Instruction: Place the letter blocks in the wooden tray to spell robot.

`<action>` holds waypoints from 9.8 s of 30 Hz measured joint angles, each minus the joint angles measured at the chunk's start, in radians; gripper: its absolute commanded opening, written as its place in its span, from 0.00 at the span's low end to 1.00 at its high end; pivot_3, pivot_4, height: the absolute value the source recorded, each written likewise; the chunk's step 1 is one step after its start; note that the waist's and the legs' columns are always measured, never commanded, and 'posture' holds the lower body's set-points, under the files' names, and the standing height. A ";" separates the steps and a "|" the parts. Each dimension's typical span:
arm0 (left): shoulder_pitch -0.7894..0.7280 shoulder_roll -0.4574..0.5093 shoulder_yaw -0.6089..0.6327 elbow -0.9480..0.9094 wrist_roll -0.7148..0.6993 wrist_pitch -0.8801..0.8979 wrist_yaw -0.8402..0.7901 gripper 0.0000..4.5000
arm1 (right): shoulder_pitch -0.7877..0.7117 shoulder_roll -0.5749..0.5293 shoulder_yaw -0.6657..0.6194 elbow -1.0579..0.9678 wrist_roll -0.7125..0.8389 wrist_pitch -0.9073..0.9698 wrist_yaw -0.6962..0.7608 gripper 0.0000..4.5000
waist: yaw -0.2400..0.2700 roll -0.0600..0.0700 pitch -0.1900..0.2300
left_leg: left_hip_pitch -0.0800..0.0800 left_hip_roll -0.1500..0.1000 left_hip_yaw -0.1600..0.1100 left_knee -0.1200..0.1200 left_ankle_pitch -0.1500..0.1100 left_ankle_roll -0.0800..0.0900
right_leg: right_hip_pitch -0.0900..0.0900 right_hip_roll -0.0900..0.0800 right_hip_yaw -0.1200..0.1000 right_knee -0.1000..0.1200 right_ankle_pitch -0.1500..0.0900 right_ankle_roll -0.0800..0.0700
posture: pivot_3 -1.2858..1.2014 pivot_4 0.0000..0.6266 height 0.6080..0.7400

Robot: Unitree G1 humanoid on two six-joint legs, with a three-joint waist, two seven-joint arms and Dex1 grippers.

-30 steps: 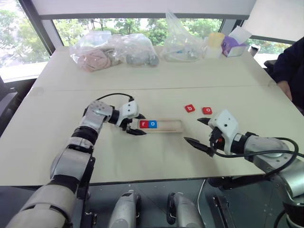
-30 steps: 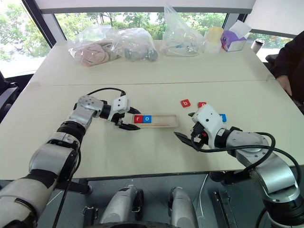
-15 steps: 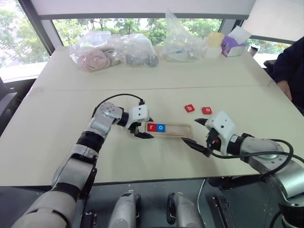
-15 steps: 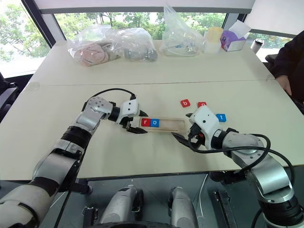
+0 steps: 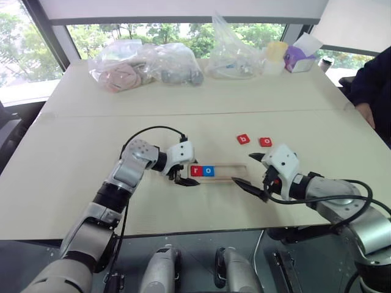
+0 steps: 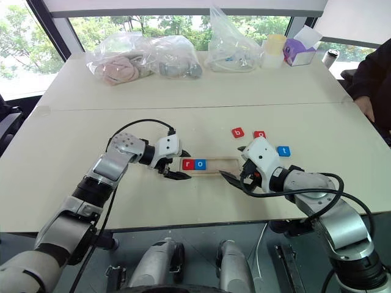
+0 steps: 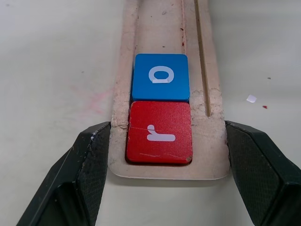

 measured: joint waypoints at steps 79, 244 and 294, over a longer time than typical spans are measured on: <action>0.350 0.327 0.482 -0.807 -0.750 0.615 0.389 1.00 | -0.638 0.460 0.006 0.987 -0.237 0.017 -0.353 0.28 | -0.050 0.003 0.001 | -0.010 0.002 0.000 -0.001 0.004 -0.005 | -0.012 0.001 -0.004 0.005 0.005 0.001 | 0.52 0.24 0.89; 0.454 0.459 0.394 -0.853 -0.785 0.463 0.384 1.00 | -0.655 0.239 0.302 1.021 -0.501 -0.582 0.344 0.99 | -0.053 0.003 0.003 | -0.010 0.002 0.001 -0.001 0.005 -0.008 | -0.015 0.003 -0.004 0.007 0.006 -0.001 | 0.52 0.24 0.89; 0.421 0.440 0.363 -0.838 -0.776 0.443 0.373 1.00 | -0.574 0.440 -0.147 0.833 -0.303 0.138 -0.342 0.99 | -0.054 0.004 0.002 | -0.010 0.002 0.001 -0.001 0.006 -0.009 | -0.015 0.005 -0.003 0.008 0.007 -0.001 | 0.52 0.24 0.89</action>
